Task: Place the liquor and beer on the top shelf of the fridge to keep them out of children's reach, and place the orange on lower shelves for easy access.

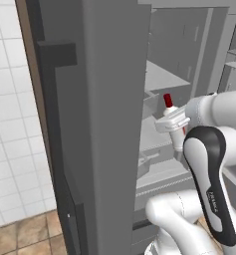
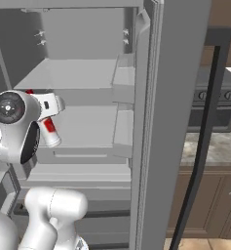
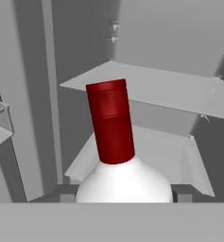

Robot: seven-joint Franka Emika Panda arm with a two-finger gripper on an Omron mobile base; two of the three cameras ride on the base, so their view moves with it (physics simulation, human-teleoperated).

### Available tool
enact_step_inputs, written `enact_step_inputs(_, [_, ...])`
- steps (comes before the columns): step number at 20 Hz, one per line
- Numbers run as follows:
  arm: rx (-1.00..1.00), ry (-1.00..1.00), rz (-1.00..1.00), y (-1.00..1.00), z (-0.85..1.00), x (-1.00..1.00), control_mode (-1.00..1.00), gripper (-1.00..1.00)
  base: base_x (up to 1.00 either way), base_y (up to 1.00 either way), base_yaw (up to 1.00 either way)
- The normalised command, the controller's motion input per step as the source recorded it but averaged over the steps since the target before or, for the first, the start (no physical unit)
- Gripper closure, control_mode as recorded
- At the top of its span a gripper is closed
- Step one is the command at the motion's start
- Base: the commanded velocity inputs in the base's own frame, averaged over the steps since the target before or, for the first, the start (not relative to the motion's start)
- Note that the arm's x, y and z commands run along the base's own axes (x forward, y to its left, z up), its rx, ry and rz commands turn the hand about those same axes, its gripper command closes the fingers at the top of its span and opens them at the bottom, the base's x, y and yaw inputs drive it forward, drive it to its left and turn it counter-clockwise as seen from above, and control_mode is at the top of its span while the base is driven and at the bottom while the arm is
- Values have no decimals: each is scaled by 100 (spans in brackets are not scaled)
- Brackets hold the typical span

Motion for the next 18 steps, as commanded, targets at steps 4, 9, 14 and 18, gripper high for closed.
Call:
enact_step_inputs(4, [0,0,0,0,0,0,100,100,29,0,1])
enact_step_inputs(9, [1,-3,0,0,0,16,-100,100,3,0,0])
enact_step_inputs(14, [5,-12,0,0,17,16,-100,100,0,0,0])
enact_step_inputs(18, [4,-17,0,0,33,11,-100,100,0,0,0])
